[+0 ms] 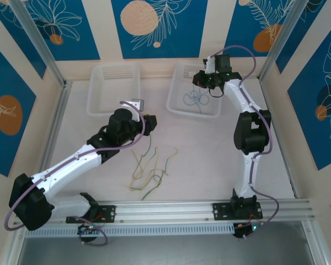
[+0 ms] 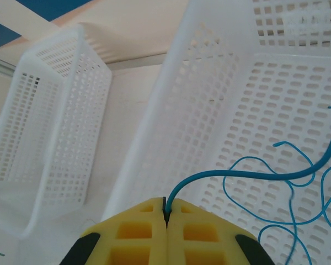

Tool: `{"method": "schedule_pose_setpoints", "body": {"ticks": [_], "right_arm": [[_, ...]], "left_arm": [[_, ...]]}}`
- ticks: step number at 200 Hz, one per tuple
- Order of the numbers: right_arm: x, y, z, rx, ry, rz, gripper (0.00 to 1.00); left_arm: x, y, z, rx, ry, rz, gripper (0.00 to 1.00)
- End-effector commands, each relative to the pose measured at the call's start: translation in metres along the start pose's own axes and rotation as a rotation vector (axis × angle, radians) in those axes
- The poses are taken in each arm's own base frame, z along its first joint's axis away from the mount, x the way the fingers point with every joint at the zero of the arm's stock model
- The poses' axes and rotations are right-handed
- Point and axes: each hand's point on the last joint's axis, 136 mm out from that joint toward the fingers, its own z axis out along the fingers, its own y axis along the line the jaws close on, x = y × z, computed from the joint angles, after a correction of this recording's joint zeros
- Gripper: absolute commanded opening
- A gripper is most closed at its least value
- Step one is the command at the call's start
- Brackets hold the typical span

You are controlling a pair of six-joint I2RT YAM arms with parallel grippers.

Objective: Untangle the cables

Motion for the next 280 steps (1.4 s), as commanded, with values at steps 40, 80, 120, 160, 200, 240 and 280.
{"method": "schedule_pose_setpoints", "body": {"ticks": [40,80,120,160,200,240,280], "right_arm": [[-0.005,-0.006,-0.006,0.057,0.03,0.029,0.05],[-0.002,0.0,-0.012,0.08,0.07,0.05,0.26],[0.013,0.0,-0.019,0.169,0.114,0.025,0.31],[0.026,-0.003,-0.024,0.188,0.133,0.04,0.31],[0.028,0.009,-0.039,0.177,0.095,-0.001,0.3],[0.041,0.004,-0.054,0.214,0.129,0.022,0.18],[0.045,0.013,-0.074,0.205,0.064,0.007,0.2]], "left_arm": [[-0.005,0.004,0.002,-0.019,-0.007,-0.016,0.39],[-0.005,0.005,0.002,-0.024,-0.003,-0.012,0.39],[-0.001,0.007,0.003,-0.03,0.001,-0.023,0.39],[0.002,0.01,0.003,-0.039,0.006,-0.028,0.39],[0.001,0.011,0.005,-0.047,0.007,-0.026,0.39],[0.002,0.007,0.009,-0.026,0.018,-0.037,0.39],[0.003,0.011,0.009,-0.039,0.014,-0.037,0.39]]}}
